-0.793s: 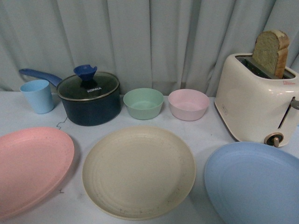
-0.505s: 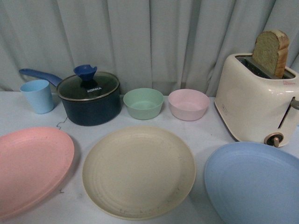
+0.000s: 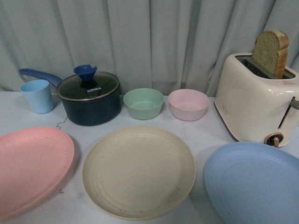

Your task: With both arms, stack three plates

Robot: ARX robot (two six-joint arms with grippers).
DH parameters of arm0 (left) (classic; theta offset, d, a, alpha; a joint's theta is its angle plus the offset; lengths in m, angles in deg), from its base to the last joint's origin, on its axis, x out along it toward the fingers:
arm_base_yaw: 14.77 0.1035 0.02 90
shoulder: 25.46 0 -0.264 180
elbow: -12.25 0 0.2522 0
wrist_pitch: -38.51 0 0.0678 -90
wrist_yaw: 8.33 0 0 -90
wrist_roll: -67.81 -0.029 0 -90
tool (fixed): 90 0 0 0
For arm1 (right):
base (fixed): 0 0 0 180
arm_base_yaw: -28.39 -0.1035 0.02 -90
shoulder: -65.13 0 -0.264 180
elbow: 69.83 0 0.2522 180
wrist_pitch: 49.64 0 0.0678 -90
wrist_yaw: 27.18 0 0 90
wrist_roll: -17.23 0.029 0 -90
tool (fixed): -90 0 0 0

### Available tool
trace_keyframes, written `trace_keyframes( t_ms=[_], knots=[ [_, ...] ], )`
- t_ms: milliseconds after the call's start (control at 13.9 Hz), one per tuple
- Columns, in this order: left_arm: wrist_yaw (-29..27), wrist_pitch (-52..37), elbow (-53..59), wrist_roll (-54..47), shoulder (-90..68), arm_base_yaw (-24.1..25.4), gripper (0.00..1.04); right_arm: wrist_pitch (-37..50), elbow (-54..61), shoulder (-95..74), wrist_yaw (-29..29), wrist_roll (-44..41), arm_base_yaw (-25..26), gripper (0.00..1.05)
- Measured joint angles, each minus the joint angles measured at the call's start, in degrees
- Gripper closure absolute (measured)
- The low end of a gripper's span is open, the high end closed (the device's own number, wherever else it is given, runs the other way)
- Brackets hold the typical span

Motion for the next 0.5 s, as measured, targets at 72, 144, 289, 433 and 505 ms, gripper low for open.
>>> trace_keyframes(
  t_ms=[72,144,289,433,505],
  knots=[
    [0.00,0.00,0.00,0.00,0.00,0.00,0.07,0.00,0.00,0.00,0.00,0.00,0.00,0.06],
    [0.00,0.00,0.00,0.00,0.00,0.00,0.07,0.00,0.00,0.00,0.00,0.00,0.00,0.06],
    [0.00,0.00,0.00,0.00,0.00,0.00,0.07,0.00,0.00,0.00,0.00,0.00,0.00,0.06],
    [0.00,0.00,0.00,0.00,0.00,0.00,0.07,0.00,0.00,0.00,0.00,0.00,0.00,0.06],
    [0.00,0.00,0.00,0.00,0.00,0.00,0.07,0.00,0.00,0.00,0.00,0.00,0.00,0.06]
  ],
)
